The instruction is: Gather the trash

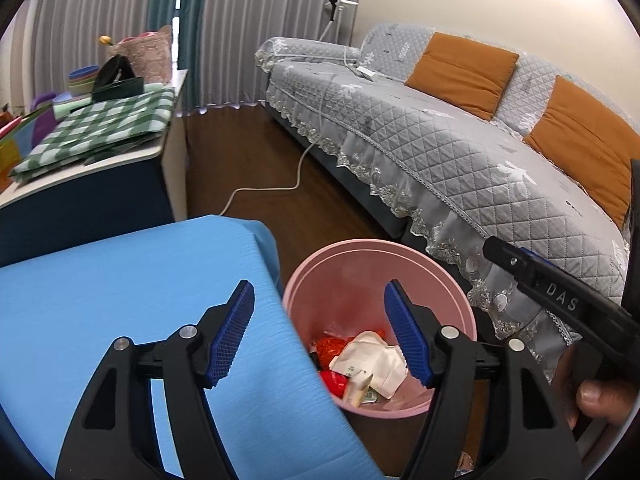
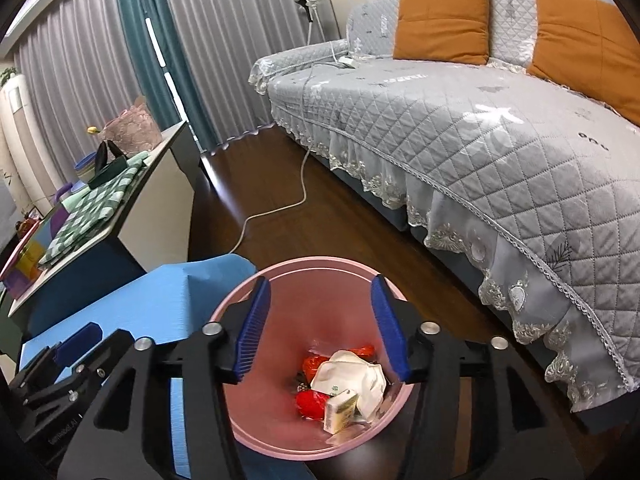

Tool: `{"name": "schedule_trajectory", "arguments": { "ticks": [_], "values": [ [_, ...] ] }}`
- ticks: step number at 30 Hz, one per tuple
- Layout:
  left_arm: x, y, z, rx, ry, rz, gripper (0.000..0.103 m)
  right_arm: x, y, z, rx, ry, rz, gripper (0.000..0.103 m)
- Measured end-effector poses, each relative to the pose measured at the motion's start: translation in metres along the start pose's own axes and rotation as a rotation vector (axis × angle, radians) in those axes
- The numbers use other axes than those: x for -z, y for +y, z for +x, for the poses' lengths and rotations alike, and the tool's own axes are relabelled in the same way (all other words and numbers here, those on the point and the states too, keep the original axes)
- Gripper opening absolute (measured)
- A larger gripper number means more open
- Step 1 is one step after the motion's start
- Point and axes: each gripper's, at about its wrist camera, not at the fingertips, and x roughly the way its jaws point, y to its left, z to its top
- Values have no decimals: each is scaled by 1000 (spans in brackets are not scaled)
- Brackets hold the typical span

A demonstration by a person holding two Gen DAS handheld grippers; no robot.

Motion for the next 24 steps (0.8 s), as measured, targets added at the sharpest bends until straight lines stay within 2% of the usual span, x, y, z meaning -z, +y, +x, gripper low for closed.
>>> {"name": "schedule_trajectory", "arguments": {
  "ticks": [2,6,9,12,15,18,24],
  "values": [
    [2,8,-9,-13,-10,-15,66,-1,8,-5,-7,-7,-20,56],
    [3,26,-30,-38,-28,-38,67,-2,27,-19,-32,-23,-58,70],
    [7,44,-50,-65,-46,-68,71,-1,46,-33,-57,-35,-86,83],
    [12,63,-72,-98,-65,-99,77,2,64,-48,-90,-46,-115,91],
    [19,81,-92,-135,-84,-129,84,7,82,-64,-117,-50,-140,96],
    [27,100,-111,-175,-93,-166,86,14,100,-79,-140,-46,-156,98],
    [46,132,-159,-313,-154,-200,89,38,133,-115,-152,-51,-214,98]
  ]
}}
